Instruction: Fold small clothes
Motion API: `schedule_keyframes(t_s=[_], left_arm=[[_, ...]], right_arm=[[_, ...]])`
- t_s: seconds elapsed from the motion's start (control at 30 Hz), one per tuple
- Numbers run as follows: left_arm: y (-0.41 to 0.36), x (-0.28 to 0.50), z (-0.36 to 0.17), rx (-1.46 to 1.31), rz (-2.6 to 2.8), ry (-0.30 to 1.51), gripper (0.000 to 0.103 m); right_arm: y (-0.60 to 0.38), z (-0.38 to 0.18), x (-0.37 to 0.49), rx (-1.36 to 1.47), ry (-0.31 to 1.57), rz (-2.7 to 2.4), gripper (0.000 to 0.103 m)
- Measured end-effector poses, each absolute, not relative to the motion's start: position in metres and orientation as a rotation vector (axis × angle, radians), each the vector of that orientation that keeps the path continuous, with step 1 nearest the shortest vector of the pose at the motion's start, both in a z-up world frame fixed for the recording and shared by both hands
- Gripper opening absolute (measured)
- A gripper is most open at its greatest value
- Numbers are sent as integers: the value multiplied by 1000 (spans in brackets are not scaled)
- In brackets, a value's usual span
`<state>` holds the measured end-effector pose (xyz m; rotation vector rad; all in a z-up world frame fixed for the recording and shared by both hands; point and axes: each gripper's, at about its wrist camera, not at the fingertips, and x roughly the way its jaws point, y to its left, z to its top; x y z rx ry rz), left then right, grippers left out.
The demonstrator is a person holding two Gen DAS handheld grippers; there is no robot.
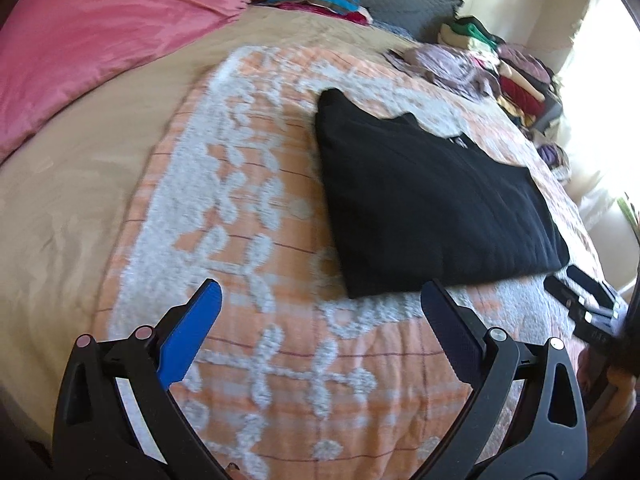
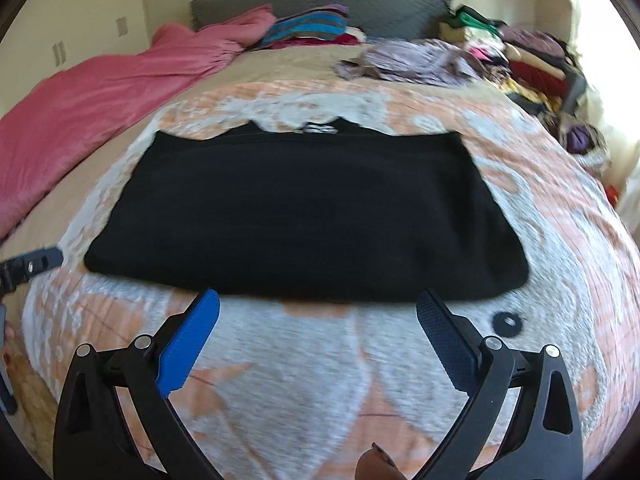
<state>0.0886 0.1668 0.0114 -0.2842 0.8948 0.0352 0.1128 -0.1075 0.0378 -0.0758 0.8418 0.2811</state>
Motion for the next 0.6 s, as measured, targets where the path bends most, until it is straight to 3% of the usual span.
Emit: schedule_keyframes(t_s=[0.6], left_arm=[[218,96,18,-345,135,891,93]], right_arm=[[25,25,96,-431,715,504,98]])
